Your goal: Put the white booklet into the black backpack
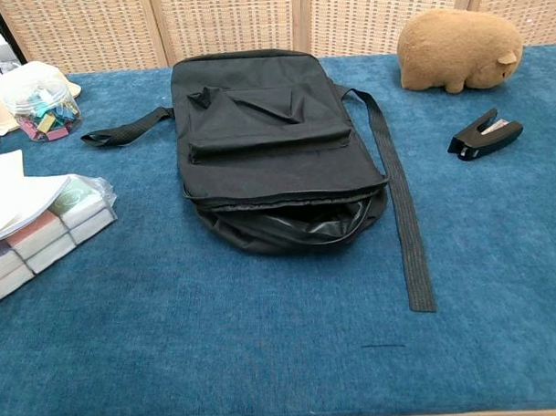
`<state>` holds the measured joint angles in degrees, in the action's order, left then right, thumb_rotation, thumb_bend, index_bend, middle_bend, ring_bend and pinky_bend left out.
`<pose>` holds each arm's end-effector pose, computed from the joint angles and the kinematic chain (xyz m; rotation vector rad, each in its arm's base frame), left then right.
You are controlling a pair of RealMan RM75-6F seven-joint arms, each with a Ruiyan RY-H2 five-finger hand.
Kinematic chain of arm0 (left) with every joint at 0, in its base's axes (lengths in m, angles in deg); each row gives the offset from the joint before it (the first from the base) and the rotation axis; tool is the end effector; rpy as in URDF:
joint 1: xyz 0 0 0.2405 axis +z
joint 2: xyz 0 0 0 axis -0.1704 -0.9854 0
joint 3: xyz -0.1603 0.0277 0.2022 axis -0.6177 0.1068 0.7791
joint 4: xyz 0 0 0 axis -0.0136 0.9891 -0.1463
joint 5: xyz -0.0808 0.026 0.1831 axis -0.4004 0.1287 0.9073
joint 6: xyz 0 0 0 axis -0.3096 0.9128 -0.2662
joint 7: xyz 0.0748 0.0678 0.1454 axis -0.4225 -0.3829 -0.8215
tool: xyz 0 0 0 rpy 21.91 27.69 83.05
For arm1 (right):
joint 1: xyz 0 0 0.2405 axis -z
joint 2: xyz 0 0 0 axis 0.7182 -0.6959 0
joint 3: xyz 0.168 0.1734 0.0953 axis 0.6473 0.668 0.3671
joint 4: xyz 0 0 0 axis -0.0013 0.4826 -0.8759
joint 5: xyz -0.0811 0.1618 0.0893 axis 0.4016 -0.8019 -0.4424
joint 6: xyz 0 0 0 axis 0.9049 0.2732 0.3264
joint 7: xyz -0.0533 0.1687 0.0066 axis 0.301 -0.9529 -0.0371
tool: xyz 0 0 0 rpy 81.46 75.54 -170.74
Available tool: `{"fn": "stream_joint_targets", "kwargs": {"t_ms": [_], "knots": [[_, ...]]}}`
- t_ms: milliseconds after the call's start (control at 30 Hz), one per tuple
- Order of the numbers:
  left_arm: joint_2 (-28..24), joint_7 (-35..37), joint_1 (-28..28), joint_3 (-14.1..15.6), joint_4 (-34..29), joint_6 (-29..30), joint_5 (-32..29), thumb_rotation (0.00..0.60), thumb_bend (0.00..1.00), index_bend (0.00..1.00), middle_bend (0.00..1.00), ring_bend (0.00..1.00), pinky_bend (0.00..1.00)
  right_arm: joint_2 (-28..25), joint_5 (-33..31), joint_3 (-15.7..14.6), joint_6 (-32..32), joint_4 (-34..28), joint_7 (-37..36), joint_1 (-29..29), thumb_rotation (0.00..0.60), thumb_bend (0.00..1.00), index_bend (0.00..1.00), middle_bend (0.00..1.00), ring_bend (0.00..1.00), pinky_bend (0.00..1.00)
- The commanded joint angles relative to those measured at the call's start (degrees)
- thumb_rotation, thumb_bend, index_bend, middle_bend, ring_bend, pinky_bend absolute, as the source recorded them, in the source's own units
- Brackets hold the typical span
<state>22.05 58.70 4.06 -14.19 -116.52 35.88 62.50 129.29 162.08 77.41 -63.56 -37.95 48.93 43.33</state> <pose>-0.2937 0.2078 0.1753 -1.3269 -0.9565 -0.8928 -0.2929 -0.2123 0.2003 1.2738 -0.7513 0.7908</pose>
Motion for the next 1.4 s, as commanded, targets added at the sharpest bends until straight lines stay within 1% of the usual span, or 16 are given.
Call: {"fn": "stream_joint_targets", "kwargs": {"t_ms": [33,200,300,333,433,467,500,567,667,833,967,1100,1200,1300,1400], "knots": [[0.3,-0.4,0.0,0.1,0.5,-0.1,0.7,0.6,0.27,0.0,0.0,0.0,0.0,-0.2,0.1,0.0,0.0,-0.2,-0.2,0.0,0.6,0.0,0.0,0.0,0.0,0.0],[1.1,-0.9,-0.4,1.2,2.9,-1.4,3.4,0.6,0.26,0.0,0.0,0.0,0.0,-0.4,0.2,-0.1,-0.1,-0.5,-0.9,0.2,0.6,0.0,0.0,0.0,0.0,0.0],[2.2,0.5,-1.4,2.8,6.5,-3.2,7.4,0.6,0.25,0.0,0.0,0.0,0.0,-0.6,0.0,-0.1,-0.1,-0.7,-1.5,0.3,0.6,0.0,0.0,0.0,0.0,0.0],[3.0,1.6,-1.9,3.5,8.7,-3.7,9.5,0.6,0.24,0.0,0.0,0.0,0.0,-0.7,0.0,0.0,-0.2,-0.7,-1.7,0.3,0.6,0.0,0.0,0.0,0.0,0.0],[5.7,4.0,-2.8,4.5,14.4,-4.1,13.0,0.6,0.23,0.0,0.0,0.0,0.0,-0.9,-0.2,0.1,-0.1,-0.8,-2.1,0.3,0.6,0.0,0.0,0.0,0.0,0.0],[8.4,6.0,-3.9,5.8,18.4,-6.0,15.4,0.6,0.23,0.0,0.0,0.0,0.0,-1.0,-0.4,0.1,0.1,-0.9,-2.3,0.3,0.6,0.0,0.0,0.0,0.0,0.0],[10.2,8.4,-4.5,6.1,21.6,-6.2,16.7,0.6,0.23,0.0,0.0,0.0,0.0,-1.1,-0.5,0.2,0.2,-0.9,-2.5,0.3,0.6,0.0,0.0,0.0,0.0,0.0],[13.2,12.4,-5.2,6.9,27.0,-5.2,19.5,0.6,0.23,0.0,0.0,0.0,0.0,-1.3,-0.6,0.2,0.3,-1.0,-2.9,0.3,0.6,0.0,0.0,0.0,0.0,0.0],[15.9,14.5,-5.4,8.0,31.9,-3.9,21.8,0.6,0.23,0.0,0.0,0.0,0.0,-1.5,-0.8,0.3,0.3,-1.1,-3.3,0.4,0.6,0.0,0.0,0.0,0.0,0.0],[19.1,13.7,-5.3,8.0,35.6,-3.9,21.5,0.6,0.23,0.0,0.0,0.0,0.0,-1.8,-0.7,0.3,0.6,-1.1,-4.2,0.3,0.6,0.0,0.0,0.0,0.0,0.0],[21.1,14.6,-5.8,7.7,37.4,-3.0,22.1,0.6,0.23,0.0,0.0,0.0,0.0,-1.8,-0.7,0.3,0.7,-0.9,-4.3,0.2,0.6,0.0,0.0,0.0,0.0,0.0],[23.6,15.0,-6.4,6.7,40.1,-0.8,22.8,0.6,0.24,0.0,0.0,0.0,0.0,-1.8,-1.0,0.3,1.0,-0.8,-4.3,0.1,0.6,0.0,0.0,0.0,0.0,0.0],[25.4,13.6,-6.8,5.2,42.2,-0.5,21.6,0.6,0.25,0.0,0.0,0.0,0.0,-1.8,-1.2,0.2,1.2,-0.8,-4.2,0.1,0.6,0.0,0.0,0.0,0.0,0.0],[26.9,12.6,-7.0,4.3,44.7,-0.2,20.7,0.6,0.26,0.0,0.0,0.0,0.03,-1.8,-1.3,0.2,1.3,-0.8,-4.1,0.0,0.6,0.0,0.0,0.0,0.0,0.0],[28.0,13.3,-7.5,4.1,47.3,0.0,20.6,0.6,0.27,0.0,0.0,0.0,0.07,-1.7,-1.4,0.2,1.6,-0.7,-4.1,-0.1,0.6,0.0,0.0,0.0,0.0,0.0]]}}
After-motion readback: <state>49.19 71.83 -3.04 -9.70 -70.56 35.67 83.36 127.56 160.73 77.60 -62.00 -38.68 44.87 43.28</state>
